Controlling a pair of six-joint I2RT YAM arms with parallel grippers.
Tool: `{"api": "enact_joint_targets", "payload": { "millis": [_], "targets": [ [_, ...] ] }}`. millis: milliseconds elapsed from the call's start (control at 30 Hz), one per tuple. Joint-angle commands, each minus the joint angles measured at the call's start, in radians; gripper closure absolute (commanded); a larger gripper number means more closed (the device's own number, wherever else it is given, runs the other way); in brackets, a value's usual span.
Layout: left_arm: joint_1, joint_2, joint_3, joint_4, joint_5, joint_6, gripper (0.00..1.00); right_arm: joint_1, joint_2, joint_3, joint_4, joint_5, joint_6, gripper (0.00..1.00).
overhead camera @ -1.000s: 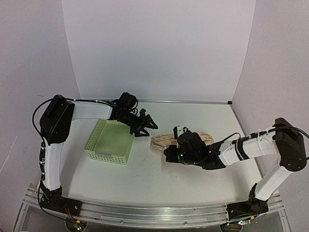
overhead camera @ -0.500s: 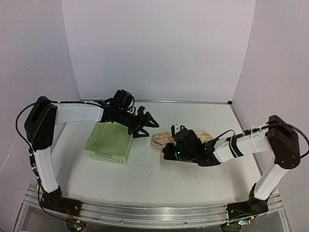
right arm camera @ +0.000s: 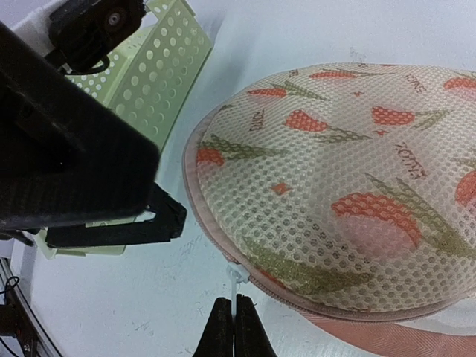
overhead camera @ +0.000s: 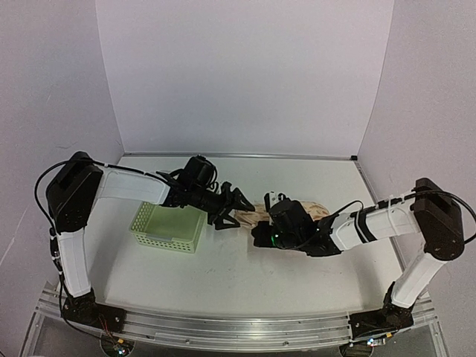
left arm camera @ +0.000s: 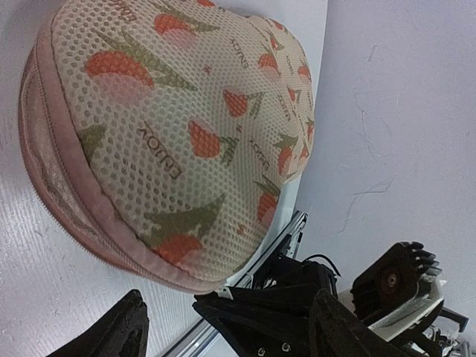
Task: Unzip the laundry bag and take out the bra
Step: Hold the laundry bag at the center of the board.
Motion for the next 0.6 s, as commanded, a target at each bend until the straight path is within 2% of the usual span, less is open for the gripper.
{"api": "enact_joint_targets", "payload": {
  "millis": [0, 367, 567],
  "targets": [
    [-0.008, 0.046, 0.029, 0.098, 0.014, -0.071, 0.26, -0.004, -0.057, -0.020, 0.049, 0.000, -0.010, 1.00],
    [-0.014, 0.103, 0.033, 0.126, -0.024, -0.144, 0.21, -0.004, -0.079, -0.050, 0.071, -0.006, -0.013, 1.00],
    [-0.014, 0.149, 0.070, 0.132, -0.025, -0.157, 0.23, -0.004, -0.074, -0.061, 0.102, -0.045, -0.016, 1.00]
  ]
}}
